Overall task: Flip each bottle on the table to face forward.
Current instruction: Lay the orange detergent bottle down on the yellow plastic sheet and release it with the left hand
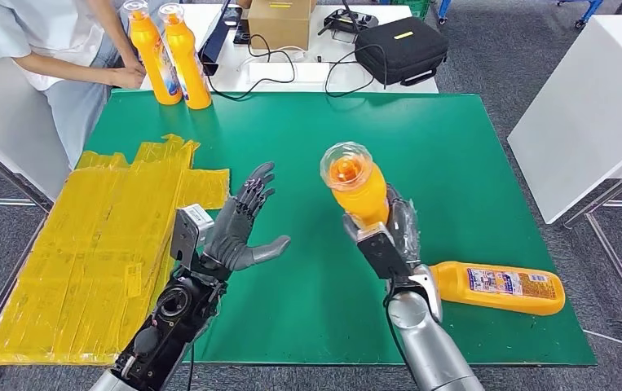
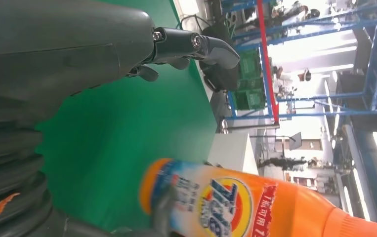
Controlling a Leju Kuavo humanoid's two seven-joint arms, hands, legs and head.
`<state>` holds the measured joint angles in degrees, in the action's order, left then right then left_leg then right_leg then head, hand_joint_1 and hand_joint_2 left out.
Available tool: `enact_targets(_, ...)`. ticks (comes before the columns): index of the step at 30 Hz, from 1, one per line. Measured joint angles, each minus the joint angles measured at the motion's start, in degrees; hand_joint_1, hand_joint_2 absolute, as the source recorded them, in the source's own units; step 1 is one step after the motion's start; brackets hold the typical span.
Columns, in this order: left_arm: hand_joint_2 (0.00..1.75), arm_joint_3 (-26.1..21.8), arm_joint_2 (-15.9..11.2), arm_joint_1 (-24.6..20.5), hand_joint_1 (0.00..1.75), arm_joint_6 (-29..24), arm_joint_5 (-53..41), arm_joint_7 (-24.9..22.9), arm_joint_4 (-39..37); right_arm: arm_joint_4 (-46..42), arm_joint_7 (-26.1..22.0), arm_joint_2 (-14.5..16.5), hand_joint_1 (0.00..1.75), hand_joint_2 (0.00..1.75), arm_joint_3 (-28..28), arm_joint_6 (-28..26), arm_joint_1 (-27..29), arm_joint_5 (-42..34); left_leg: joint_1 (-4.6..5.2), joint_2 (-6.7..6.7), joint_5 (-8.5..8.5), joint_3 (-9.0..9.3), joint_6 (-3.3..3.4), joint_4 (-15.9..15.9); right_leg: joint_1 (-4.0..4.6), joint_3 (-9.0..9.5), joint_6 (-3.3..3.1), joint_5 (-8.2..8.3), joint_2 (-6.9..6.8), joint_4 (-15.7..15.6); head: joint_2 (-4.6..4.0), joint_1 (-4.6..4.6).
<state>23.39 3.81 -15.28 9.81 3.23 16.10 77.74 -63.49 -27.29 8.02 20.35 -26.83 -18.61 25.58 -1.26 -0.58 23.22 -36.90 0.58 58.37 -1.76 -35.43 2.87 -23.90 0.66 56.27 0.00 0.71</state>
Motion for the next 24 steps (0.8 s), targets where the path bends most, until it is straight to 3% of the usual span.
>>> enact_targets(9,1.75,1.97,0.75,2.35,0.00,-3.25,-3.86,-0.02,5.95,1.44,2.47,2.86,1.75,1.75,8.35,3.57,-0.11,-0.46,-0.02,-0.03,0.00,-0.03,0.00,0.00,0.01,-0.03,-0.01,-0.01,-0.02,0.00,0.00,-0.01)
enact_targets(24,1.75,5.22,2.71,2.19,0.00,-6.88,-8.55,0.38,10.29,2.07,3.90,3.99,1.75,1.75,11.14,6.13,-1.12,-1.64,-0.02,-0.01,0.00,-0.04,0.00,0.00,0.01,-0.04,-0.01,0.00,-0.01,0.00,0.00,-0.01)
